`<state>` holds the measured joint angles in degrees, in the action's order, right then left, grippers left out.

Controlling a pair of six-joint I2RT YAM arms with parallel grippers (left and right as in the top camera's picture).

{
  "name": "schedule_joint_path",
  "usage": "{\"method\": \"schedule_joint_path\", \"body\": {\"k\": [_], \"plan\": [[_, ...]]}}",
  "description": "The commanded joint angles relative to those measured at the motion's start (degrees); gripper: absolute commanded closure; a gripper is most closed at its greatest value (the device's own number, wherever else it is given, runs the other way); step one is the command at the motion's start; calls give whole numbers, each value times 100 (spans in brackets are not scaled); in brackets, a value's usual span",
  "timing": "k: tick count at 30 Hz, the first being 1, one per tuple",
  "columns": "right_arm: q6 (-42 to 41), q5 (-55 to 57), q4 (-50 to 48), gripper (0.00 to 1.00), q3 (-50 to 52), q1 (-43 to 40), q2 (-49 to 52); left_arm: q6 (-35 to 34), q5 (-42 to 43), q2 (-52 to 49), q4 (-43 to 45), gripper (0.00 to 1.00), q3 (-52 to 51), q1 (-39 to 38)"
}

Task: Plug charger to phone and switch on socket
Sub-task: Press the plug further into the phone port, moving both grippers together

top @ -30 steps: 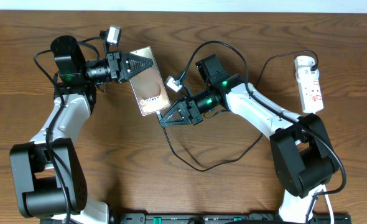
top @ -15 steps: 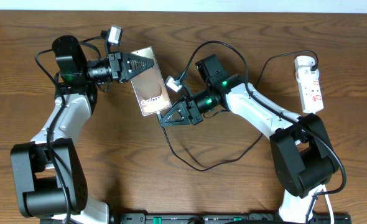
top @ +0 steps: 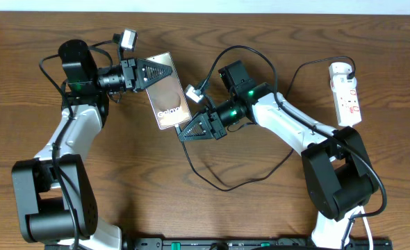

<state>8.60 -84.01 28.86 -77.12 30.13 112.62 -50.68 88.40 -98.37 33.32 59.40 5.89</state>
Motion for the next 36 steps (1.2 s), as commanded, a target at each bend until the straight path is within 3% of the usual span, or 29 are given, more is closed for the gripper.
{"method": "schedule_joint_path", "body": {"k": [1, 16, 36], "plan": [[120, -328, -72, 99, -35, 11, 0, 243, 164, -11, 44, 93, 42, -35], [-260, -341, -437, 99, -35, -9, 0, 439, 164, -11, 44, 93, 42, -63], [-1554, -363, -1919, 99, -35, -9, 0, 564, 164, -11, -2, 93, 39, -63]]}}
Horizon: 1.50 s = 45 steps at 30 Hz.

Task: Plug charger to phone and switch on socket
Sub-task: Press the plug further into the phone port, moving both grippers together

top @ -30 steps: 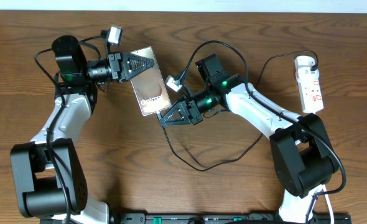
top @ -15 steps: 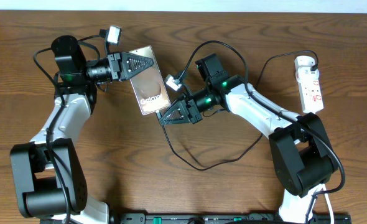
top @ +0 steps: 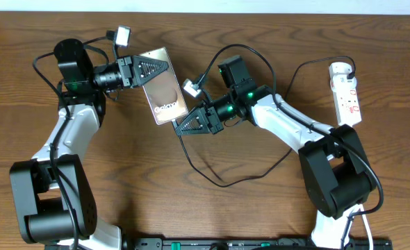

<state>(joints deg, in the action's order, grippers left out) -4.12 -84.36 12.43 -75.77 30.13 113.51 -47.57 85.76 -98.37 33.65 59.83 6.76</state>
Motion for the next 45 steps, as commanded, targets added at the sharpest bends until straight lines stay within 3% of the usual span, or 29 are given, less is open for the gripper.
{"method": "schedule_joint_path", "body": {"k": [1, 20, 45], "plan": [[-332, -330, -339, 99, -170, -11, -90, 256, 431, -11, -35, 93, -4, -151], [-1567, -326, -1799, 99, -170, -20, -90, 391, 428, -11, -33, 93, -4, -310], [-1624, -127, -1937, 99, -170, -278, -90, 428, 428, -11, -33, 93, -4, -337]]}}
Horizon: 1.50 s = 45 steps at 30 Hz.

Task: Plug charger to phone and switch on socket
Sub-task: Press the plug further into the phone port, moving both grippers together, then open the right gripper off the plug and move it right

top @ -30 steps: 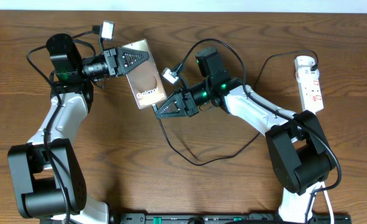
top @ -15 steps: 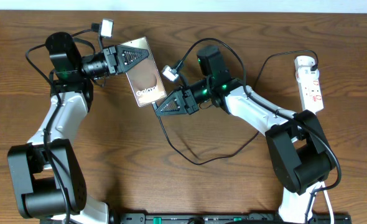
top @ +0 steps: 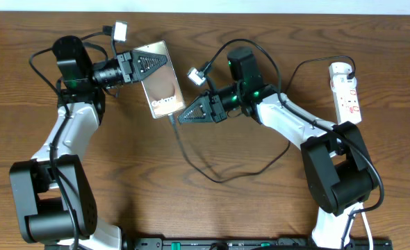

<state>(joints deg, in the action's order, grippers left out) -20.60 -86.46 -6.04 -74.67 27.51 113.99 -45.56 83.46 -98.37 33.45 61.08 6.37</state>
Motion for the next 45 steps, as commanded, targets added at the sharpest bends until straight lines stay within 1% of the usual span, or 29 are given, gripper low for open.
{"method": "schedule_joint_path", "body": {"k": [1, 21, 23, 25, 26, 28, 29, 33, 36, 37, 39, 41, 43, 45], "plan": [[24, 81, -90, 99, -280, -15, -138, 227, 658, -11, -13, 93, -129, -297], [26, 76, -90, 99, -280, -15, -138, 227, 658, -11, -11, 93, -129, -280], [28, 76, -87, 98, -280, -15, -138, 227, 656, -11, -11, 92, -129, -280], [26, 76, -87, 94, -280, -15, -138, 227, 658, -11, -11, 93, -129, -280], [26, 76, -87, 92, -280, -15, -138, 227, 658, -11, -11, 93, -129, -280], [28, 76, -87, 82, -280, -15, -138, 227, 658, -11, -11, 93, -129, -280], [28, 76, -87, 79, -280, -15, -138, 227, 658, -11, -11, 93, -129, -280], [31, 74, -87, 53, -280, -15, -138, 227, 658, -11, -11, 93, -129, -280], [31, 68, -87, 30, -278, -15, -138, 227, 658, -11, -11, 93, -129, -280], [46, 42, -87, 26, -278, -15, -138, 227, 658, -11, -11, 93, -129, -280], [52, 33, -85, 13, -278, -15, -138, 227, 658, -11, -11, 93, -129, -280], [52, 33, -85, 6, -278, -15, -138, 227, 658, -11, -11, 93, -129, -280], [50, 31, -83, 1, -278, -15, -138, 227, 658, -11, -11, 93, -129, -280], [52, -33, -85, 1, -278, -15, -138, 227, 658, -11, -11, 93, -129, -280]]}}
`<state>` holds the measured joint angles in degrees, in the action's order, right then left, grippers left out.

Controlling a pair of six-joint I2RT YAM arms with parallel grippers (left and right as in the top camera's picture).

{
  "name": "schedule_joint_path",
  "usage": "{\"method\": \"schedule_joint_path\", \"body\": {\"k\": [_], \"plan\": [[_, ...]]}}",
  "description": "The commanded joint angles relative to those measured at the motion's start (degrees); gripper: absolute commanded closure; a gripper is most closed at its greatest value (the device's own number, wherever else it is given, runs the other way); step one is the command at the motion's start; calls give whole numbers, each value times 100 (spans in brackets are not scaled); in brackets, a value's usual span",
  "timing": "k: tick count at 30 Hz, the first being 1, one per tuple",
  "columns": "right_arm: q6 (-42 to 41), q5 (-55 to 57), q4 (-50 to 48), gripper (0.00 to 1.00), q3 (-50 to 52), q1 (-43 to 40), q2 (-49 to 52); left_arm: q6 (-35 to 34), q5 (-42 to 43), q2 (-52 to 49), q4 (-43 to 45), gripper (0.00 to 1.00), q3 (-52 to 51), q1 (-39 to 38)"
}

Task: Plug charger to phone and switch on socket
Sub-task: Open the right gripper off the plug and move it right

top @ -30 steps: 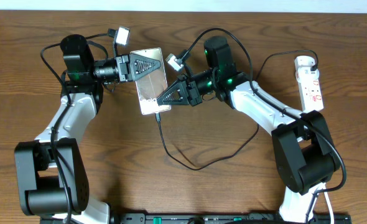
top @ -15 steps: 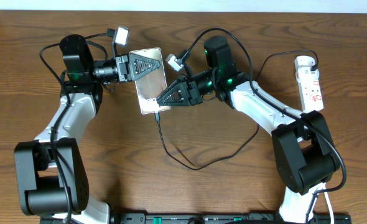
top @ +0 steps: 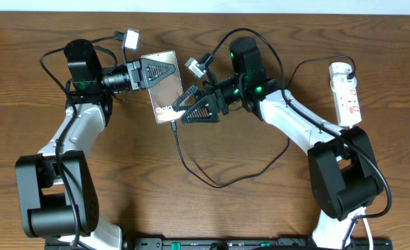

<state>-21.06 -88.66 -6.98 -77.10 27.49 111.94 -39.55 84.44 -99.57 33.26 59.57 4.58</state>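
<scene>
The phone (top: 163,89) shows its rose-gold back in the overhead view and is tilted, at the upper left of the table. My left gripper (top: 155,72) is shut on its upper edge. My right gripper (top: 183,113) comes in from the right and its fingertips lie over the phone's lower right corner, shut on the charger plug. The plug itself is hidden under the fingers. The black charger cable (top: 222,185) leaves the phone's bottom edge and loops down and right toward the white socket strip (top: 346,94) at the far right. Its switch state cannot be read.
The brown wooden table (top: 121,194) carries only the cable loop across its middle. Both arm bases stand at the near edge, left and right. Thin wrist-camera leads arc above each gripper near the far edge.
The phone and my left gripper have shifted a little right and toward the near side. My right gripper now overlaps the phone's lower right corner instead of pointing at it from beside.
At first my left gripper held the phone and my right gripper held the plug below the phone's bottom end. Then both stood slightly further left. Later the phone sat nearer the far edge with the right fingertips at its bottom corner. Now they overlap it.
</scene>
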Motion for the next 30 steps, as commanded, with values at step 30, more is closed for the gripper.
{"method": "schedule_joint_path", "body": {"k": [30], "plan": [[98, -44, 11, 1, -35, -13, 68, -140, 560, 109, 4, 93, 22, 466]]}}
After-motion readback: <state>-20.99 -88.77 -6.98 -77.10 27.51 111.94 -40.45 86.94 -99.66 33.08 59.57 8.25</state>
